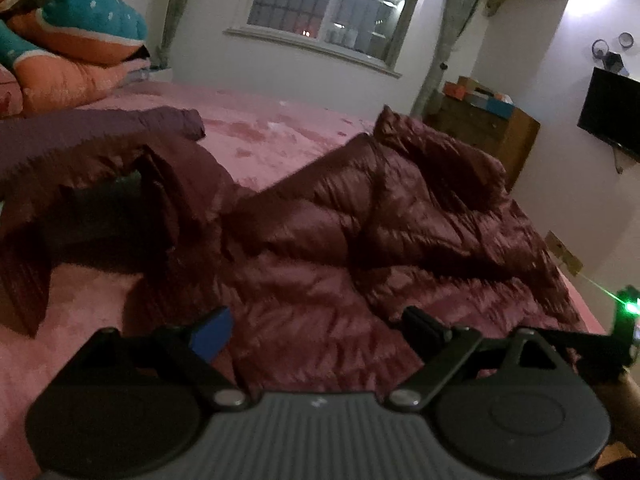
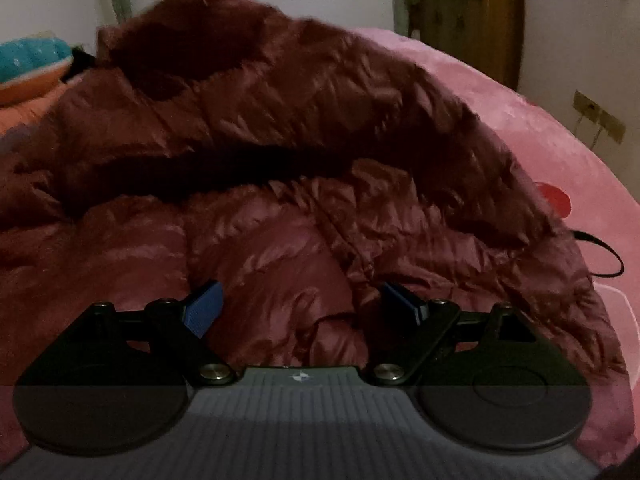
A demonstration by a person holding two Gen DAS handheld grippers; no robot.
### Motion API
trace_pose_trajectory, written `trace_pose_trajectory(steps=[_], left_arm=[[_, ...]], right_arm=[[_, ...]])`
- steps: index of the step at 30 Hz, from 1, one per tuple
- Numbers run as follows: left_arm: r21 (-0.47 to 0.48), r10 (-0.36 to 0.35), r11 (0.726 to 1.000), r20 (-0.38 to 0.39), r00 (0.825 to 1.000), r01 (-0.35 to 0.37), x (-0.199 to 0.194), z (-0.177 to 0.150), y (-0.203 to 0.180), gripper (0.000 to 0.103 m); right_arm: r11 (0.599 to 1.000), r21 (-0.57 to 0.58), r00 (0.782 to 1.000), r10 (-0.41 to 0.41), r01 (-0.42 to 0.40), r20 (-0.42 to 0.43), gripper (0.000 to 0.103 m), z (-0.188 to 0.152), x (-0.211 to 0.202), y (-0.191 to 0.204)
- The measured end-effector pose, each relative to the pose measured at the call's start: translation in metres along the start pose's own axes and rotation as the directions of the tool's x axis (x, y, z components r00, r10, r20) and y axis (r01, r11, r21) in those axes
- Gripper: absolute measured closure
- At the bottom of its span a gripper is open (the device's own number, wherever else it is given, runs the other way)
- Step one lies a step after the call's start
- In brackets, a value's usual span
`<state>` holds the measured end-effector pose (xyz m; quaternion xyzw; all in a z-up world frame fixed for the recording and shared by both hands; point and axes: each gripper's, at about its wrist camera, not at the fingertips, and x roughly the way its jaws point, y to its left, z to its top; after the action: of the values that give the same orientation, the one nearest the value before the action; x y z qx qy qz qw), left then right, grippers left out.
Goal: Fold large clothes
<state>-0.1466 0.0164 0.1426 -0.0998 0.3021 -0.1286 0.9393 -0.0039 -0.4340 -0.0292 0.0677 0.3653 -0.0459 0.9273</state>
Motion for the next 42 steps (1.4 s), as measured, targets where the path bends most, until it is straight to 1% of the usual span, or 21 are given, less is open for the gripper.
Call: trace_pose_trajectory(steps=[2, 4, 5, 6, 7, 9, 13, 15, 18, 23, 30, 34, 36, 38, 40, 42], left_arm=[[0.001, -0.001, 1.000, -0.014, 1.000, 0.001, -0.001, -0.004, -0.002, 0.011], [0.001, -0.002, 1.000, -0.022, 1.000, 0.002, -0.002, -0.007, -0.003, 0.011], [0.002, -0.001, 1.000, -0.027, 1.000, 0.001, -0.003, -0.008, -0.004, 0.011], [0.001, 0.000, 1.000, -0.033, 0.999, 0.000, -0.003, -0.010, -0.004, 0.011], [-0.002, 0.001, 1.000, -0.038, 0.999, -0.001, -0.004, -0.010, -0.005, 0.011], [-0.008, -0.001, 1.000, -0.043, 0.999, 0.001, -0.005, -0.012, -0.006, 0.011], [-0.004, -0.002, 1.000, -0.044, 0.999, 0.002, -0.009, -0.012, -0.008, 0.011], [-0.002, -0.004, 1.000, -0.040, 0.999, 0.003, -0.013, -0.012, -0.009, 0.010], [-0.001, -0.006, 1.000, -0.034, 0.999, 0.006, -0.018, -0.010, -0.009, 0.009], [0.002, -0.015, 1.000, -0.024, 1.000, 0.015, -0.024, -0.006, -0.011, 0.009], [0.003, -0.032, 0.999, -0.003, 0.999, 0.032, -0.030, 0.002, -0.010, 0.007], [-0.001, -0.035, 0.999, 0.003, 0.999, 0.035, -0.030, 0.006, -0.008, 0.006], [-0.005, -0.036, 0.999, 0.006, 0.999, 0.036, -0.029, 0.008, -0.007, 0.006], [-0.001, -0.039, 0.999, 0.007, 0.999, 0.039, -0.027, 0.009, -0.006, 0.006], [0.004, -0.035, 0.999, 0.005, 0.999, 0.035, -0.025, 0.011, -0.004, 0.006], [0.010, -0.033, 0.999, 0.007, 0.999, 0.033, -0.023, 0.014, -0.003, 0.006]], right_arm=[[1.000, 0.004, 0.999, 0.002, -0.002, -0.035, 0.000, -0.005, 0.014, 0.000], [0.999, 0.011, 0.998, 0.030, -0.030, -0.053, 0.000, -0.007, 0.019, 0.003], [0.999, 0.010, 0.998, 0.033, -0.033, -0.052, 0.010, -0.010, 0.015, 0.000], [0.999, 0.014, 0.997, 0.047, -0.046, -0.056, 0.028, -0.011, 0.014, 0.002], [0.997, 0.031, 0.996, 0.067, -0.065, -0.067, 0.034, -0.013, 0.012, 0.002], [0.996, 0.050, 0.994, 0.077, -0.073, -0.079, 0.052, -0.015, 0.009, 0.005], [0.995, 0.065, 0.993, 0.083, -0.077, -0.082, 0.068, -0.019, -0.008, 0.013], [0.996, 0.062, 0.994, 0.075, -0.070, -0.074, 0.073, -0.021, -0.021, 0.016], [0.995, 0.075, 0.996, 0.070, -0.066, -0.052, 0.078, -0.027, -0.049, 0.017], [0.989, 0.118, 0.995, 0.093, -0.090, -0.022, 0.081, -0.039, -0.103, 0.022], [0.992, 0.055, 0.992, 0.120, -0.118, -0.033, 0.083, -0.067, -0.166, 0.046], [0.988, 0.045, 0.988, 0.149, -0.147, -0.042, 0.084, -0.081, -0.192, 0.051], [0.984, 0.034, 0.982, 0.178, -0.176, -0.056, 0.084, -0.088, -0.204, 0.055], [0.984, 0.023, 0.982, 0.178, -0.177, -0.064, 0.084, -0.091, -0.212, 0.063], [0.984, 0.027, 0.983, 0.177, -0.176, -0.055, 0.083, -0.090, -0.214, 0.062], [0.986, 0.053, 0.985, 0.163, -0.161, -0.055, 0.076, -0.087, -0.211, 0.057]])
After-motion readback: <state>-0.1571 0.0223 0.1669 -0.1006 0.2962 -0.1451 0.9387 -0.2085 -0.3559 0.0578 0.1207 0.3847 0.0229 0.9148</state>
